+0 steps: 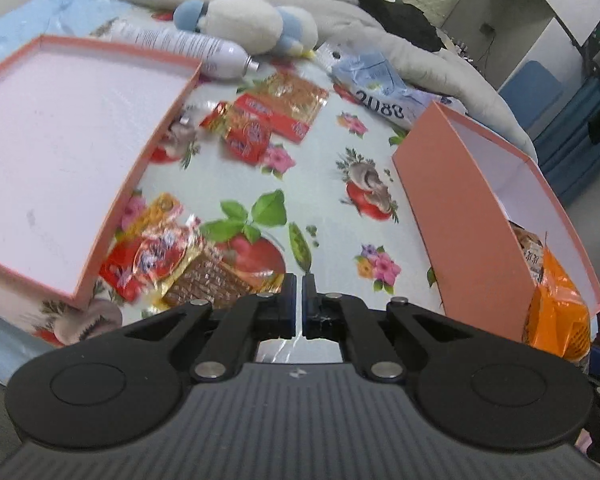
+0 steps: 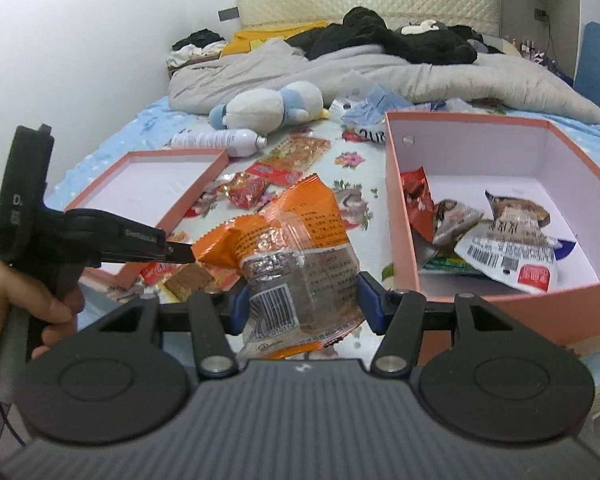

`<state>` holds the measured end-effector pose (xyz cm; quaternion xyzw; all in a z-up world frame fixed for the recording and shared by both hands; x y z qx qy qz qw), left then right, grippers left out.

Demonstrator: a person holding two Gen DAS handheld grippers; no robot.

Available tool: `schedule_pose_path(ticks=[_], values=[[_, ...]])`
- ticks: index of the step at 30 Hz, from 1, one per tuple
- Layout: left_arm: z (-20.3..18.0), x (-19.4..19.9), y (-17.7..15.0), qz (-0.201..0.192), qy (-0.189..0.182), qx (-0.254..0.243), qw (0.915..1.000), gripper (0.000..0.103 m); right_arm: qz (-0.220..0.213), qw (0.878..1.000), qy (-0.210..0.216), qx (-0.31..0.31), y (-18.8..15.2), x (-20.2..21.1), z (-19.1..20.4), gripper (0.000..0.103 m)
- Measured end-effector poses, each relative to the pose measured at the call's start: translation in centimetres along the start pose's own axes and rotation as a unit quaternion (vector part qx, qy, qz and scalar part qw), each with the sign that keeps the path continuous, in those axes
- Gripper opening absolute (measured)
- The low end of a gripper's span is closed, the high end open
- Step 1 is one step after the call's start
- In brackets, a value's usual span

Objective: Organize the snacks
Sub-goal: 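Carry the brown-square packet and orange packet over the deep pink box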

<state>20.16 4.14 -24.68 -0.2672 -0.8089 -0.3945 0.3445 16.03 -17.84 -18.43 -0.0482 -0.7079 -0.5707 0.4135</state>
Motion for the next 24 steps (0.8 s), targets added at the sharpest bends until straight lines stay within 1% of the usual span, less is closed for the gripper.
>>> schedule_pose_path(ticks=[4, 6, 7, 8, 9, 10, 11, 12, 13, 14, 15, 16, 17, 19, 20, 22, 23, 24], values=[[2.0, -0.2, -0.4, 0.007, 0.008, 0.021, 0.9997, 0.003, 0.017, 1.000, 0.011, -0.004, -1.4, -0.9, 0.8, 0.057], [2.7, -0.4, -0.6, 0.015, 0.012, 0.036, 0.9992, 0.007, 0.020, 1.000, 0.014, -0.007, -1.8, -1.2, 1.2, 0.057], [3.2, -0.6, -0.7, 0.020, 0.012, 0.049, 0.9985, 0.016, 0.022, 1.000, 0.016, -0.008, -1.9, -1.4, 1.3, 0.057], [3.4, -0.7, -0.8, 0.022, 0.013, 0.054, 0.9982, 0.030, 0.022, 1.000, 0.017, -0.008, -2.0, -1.6, 1.4, 0.057], [3.6, -1.0, -0.8, 0.023, 0.016, 0.054, 0.9982, 0.040, 0.020, 1.000, 0.018, -0.007, -2.1, -1.8, 1.5, 0.057], [3.8, -1.1, -0.9, 0.021, 0.020, 0.051, 0.9983, 0.054, 0.022, 1.000, 0.019, -0.004, -2.2, -2.2, 1.6, 0.057], [3.7, -1.3, -0.9, 0.019, 0.020, 0.048, 0.9985, 0.060, 0.028, 0.999, 0.019, -0.002, -2.5, -2.6, 1.7, 0.057], [3.6, -1.5, -1.0, 0.022, 0.017, 0.043, 0.9987, 0.061, 0.032, 0.999, 0.019, -0.001, -2.8, -2.9, 1.8, 0.057], [3.3, -1.8, -1.0, 0.027, 0.012, 0.037, 0.9989, 0.064, 0.035, 0.999, 0.016, 0.002, -3.1, -3.1, 1.8, 0.057], [3.0, -2.0, -1.0, 0.031, 0.008, 0.030, 0.9990, 0.069, 0.039, 0.999, 0.010, 0.006, -3.3, -3.2, 1.9, 0.057], [2.5, -2.2, -1.1, 0.033, 0.007, 0.018, 0.9993, 0.073, 0.044, 0.999, 0.006, 0.006, -3.5, -3.3, 1.8, 0.057], [2.0, -2.4, -1.2, 0.033, 0.008, 0.004, 0.9994, 0.079, 0.045, 0.999, 0.006, 0.001, -3.7, -3.2, 1.7, 0.057], [1.4, -2.7, -1.4, 0.034, 0.010, -0.018, 0.9992, 0.082, 0.045, 0.999, 0.006, -0.003, -3.8, -3.1, 1.5, 0.057], [0.2, -3.4, -2.0, 0.035, 0.023, -0.067, 0.9969, 0.084, 0.043, 0.999, 0.000, -0.006, -4.0, -2.8, 1.1, 0.057], [-0.4, -3.8, -2.4, 0.035, 0.031, -0.096, 0.9943, 0.084, 0.043, 0.999, -0.002, -0.008, -4.2, -2.6, 0.9, 0.057], [-1.3, -4.7, -3.1, 0.033, 0.058, -0.153, 0.9859, 0.084, 0.043, 0.999, -0.002, -0.016, -4.4, -2.4, 0.6, 0.057], [-1.5, -5.1, -3.4, 0.032, 0.073, -0.176, 0.9812, 0.084, 0.045, 0.999, -0.002, -0.020, -4.7, -2.3, 0.4, 0.057], [-1.6, -5.5, -3.6, 0.031, 0.081, -0.190, 0.9780, 0.084, 0.046, 0.999, -0.002, -0.022, -4.8, -2.4, 0.3, 0.057]])
Point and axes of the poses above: each gripper's, at about its wrist camera, not at the fingertips, and x roughly against the way its jaws point, z to its left, y to its top, the point moved 8 cm from there along -x, roughly the way its jaws point, and after that the axes turned 12 degrees about x, right-handed, at the moved point
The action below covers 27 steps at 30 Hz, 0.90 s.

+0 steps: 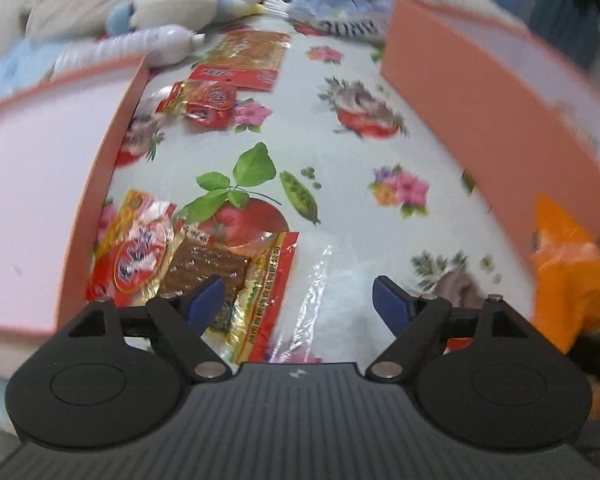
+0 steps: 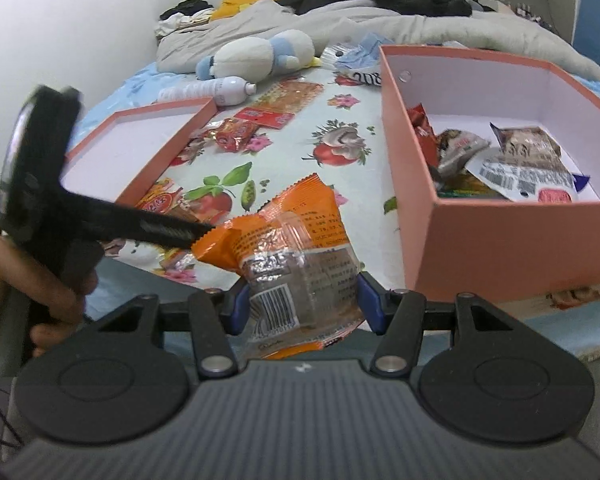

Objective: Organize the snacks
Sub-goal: 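Carry the brown-square packet and orange packet over the deep pink box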

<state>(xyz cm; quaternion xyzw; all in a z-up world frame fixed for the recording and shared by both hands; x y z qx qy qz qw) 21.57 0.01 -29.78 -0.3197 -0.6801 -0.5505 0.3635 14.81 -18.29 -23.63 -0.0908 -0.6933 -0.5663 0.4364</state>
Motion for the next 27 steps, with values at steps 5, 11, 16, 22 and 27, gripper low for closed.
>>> schedule_pose_path(ticks=[5, 11, 16, 22, 27], values=[[-0.3, -1.3, -0.5, -0.002, 0.034, -0.043, 0.9985, 0.083, 0.003, 1.000, 0.006, -0.010, -0.6, 0.0, -0.4, 0.057], [0.6, -2.2, -0.1, 0.001, 0.043, -0.045, 0.9981, 0.083, -0.001, 1.000, 0.012, -0.015, -0.6, 0.1, -0.5, 0.057], [1.0, -2.3, 0.3, 0.003, 0.043, -0.049, 0.9978, 0.068, 0.000, 1.000, 0.021, -0.019, -0.7, 0.0, -0.5, 0.057], [2.1, -2.1, 1.0, 0.006, 0.061, -0.048, 0.9970, 0.034, -0.001, 1.000, 0.022, -0.021, -0.8, 0.0, -0.5, 0.057], [3.0, -1.5, 1.4, 0.003, 0.061, -0.032, 0.9976, 0.010, -0.007, 1.000, 0.020, -0.022, -0.5, 0.4, -0.7, 0.057]])
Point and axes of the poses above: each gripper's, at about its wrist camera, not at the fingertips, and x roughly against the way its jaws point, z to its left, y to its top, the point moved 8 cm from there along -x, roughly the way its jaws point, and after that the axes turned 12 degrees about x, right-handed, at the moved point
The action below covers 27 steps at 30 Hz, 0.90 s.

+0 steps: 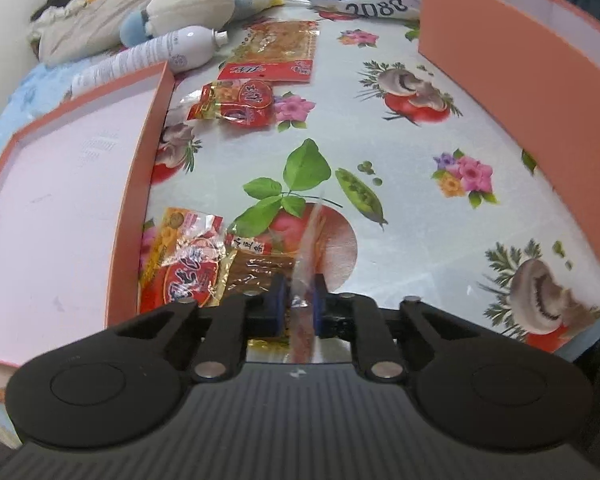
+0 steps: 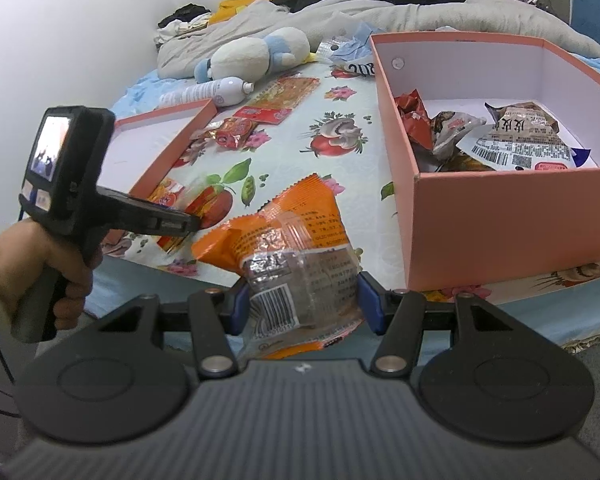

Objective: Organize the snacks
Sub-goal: 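Carry the brown-square packet and orange packet over the deep pink box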

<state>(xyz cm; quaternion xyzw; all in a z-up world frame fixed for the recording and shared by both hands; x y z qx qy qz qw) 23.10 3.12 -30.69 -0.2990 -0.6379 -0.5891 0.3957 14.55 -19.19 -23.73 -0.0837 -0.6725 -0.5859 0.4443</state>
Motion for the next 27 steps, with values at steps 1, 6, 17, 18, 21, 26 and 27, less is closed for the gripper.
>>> schedule_pose_path(ticks=[1, 6, 17, 18, 21, 26, 27], values=[[0.0, 0.3, 0.0, -0.002, 0.001, -0.001, 1.0000, 0.008, -0.002, 1.000, -0.001, 0.001, 0.1, 0.2, 0.0, 0.057], [-0.7, 3.4, 0.4, -0.022, -0.022, 0.027, 0.9991, 0.004, -0.015, 1.000, -0.007, 0.003, 1.1, 1.4, 0.2, 0.057], [-4.5, 15.2, 2.8, -0.105, -0.114, 0.086, 0.9842, 0.003, -0.066, 0.997, -0.033, -0.017, 4.1, 6.5, -1.2, 0.057], [-5.0, 16.0, 2.9, -0.111, -0.121, 0.087, 0.9825, 0.003, -0.071, 0.997, -0.037, -0.018, 4.4, 7.0, -1.5, 0.057], [-6.6, 18.0, 3.7, -0.125, -0.146, 0.087, 0.9775, 0.002, -0.086, 0.995, -0.051, -0.020, 5.0, 8.5, -2.5, 0.057], [-9.6, 20.5, 5.4, -0.143, -0.183, 0.076, 0.9696, 0.002, -0.103, 0.991, -0.079, -0.028, 6.0, 10.2, -5.3, 0.057], [-10.3, 20.8, 5.9, -0.145, -0.192, 0.073, 0.9679, 0.002, -0.105, 0.990, -0.087, -0.031, 6.3, 10.5, -6.1, 0.057]])
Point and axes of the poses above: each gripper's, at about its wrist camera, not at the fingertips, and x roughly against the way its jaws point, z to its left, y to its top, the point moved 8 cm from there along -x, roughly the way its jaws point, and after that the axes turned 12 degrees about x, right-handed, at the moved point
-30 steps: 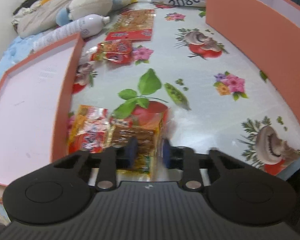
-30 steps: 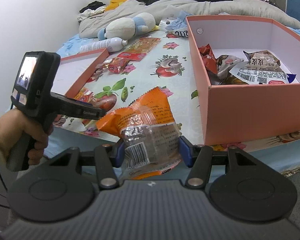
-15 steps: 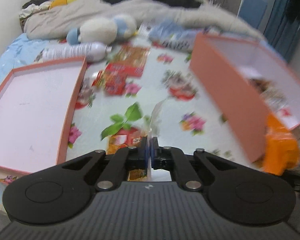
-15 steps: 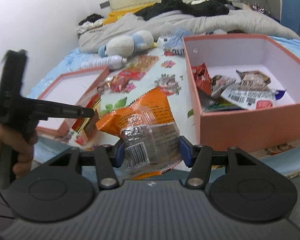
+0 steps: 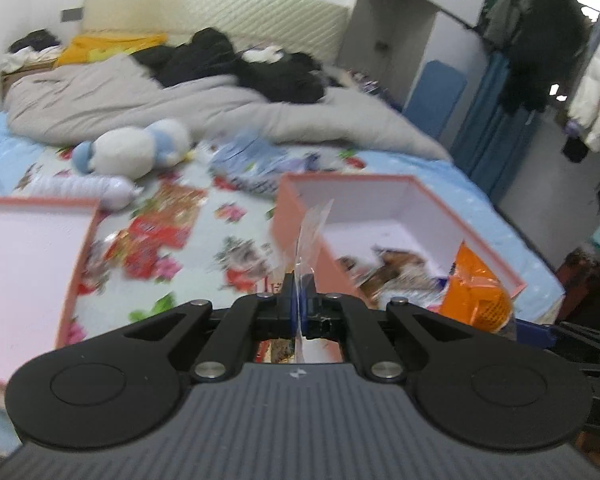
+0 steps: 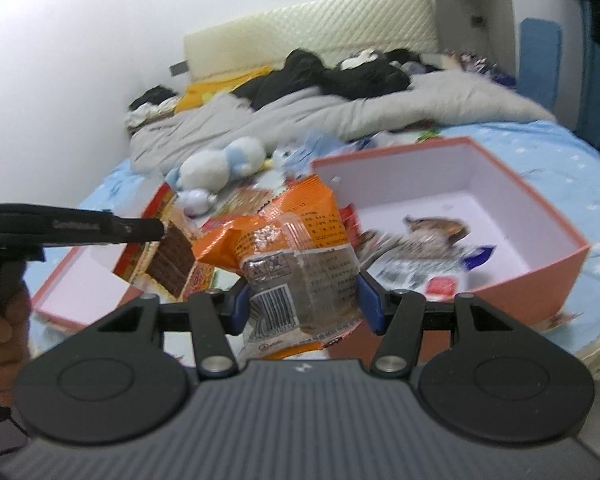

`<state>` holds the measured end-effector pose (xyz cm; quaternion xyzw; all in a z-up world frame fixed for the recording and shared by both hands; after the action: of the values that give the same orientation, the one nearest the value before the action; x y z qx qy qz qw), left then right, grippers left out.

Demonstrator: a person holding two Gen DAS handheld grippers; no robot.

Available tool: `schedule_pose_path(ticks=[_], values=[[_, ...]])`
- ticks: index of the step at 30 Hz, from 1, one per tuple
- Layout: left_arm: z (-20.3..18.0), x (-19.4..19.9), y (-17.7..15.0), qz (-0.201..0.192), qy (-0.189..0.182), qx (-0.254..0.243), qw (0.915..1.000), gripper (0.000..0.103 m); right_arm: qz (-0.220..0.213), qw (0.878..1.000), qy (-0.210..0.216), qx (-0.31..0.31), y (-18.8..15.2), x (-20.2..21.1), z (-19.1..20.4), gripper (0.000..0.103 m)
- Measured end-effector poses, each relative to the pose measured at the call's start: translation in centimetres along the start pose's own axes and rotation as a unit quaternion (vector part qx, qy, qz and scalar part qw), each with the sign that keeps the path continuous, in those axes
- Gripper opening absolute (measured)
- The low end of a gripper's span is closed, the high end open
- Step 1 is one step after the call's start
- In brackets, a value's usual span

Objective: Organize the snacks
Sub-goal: 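Carry the brown-square packet and orange packet over the deep pink box, then open both tools to drop the packets into the deep pink box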

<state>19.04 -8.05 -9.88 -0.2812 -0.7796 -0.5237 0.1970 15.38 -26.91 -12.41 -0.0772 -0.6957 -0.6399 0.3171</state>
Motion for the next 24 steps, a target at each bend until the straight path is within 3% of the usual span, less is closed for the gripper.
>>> schedule_pose_path(ticks=[8, 14, 24], values=[[-8.1, -1.1, 4.5, -0.014, -0.070, -0.031, 0.9970, 0.002, -0.042, 0.998, -0.049, 0.014, 4.1, 1.8, -5.1, 0.057], [-13.0, -4.2, 6.4, -0.012, -0.095, -0.059, 0.9936, 0.002, -0.044, 0.996, -0.082, 0.011, 5.5, 0.3, -9.0, 0.057], [-14.6, -14.9, 5.2, 0.064, -0.087, -0.055, 0.9927, 0.003, 0.011, 0.996, -0.085, -0.012, 3.7, -5.9, -13.3, 0.057]])
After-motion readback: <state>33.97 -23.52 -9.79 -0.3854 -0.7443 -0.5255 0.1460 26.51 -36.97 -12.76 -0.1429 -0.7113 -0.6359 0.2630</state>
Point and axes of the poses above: each gripper's, at about its wrist camera, not at the fingertips, and x roughly against the way its jaws point, z to its left, y to its top, the point moved 8 cm from there along -x, roughly the way its jaws point, and after that the axes turned 12 degrees about x, right-handed, at the moved point
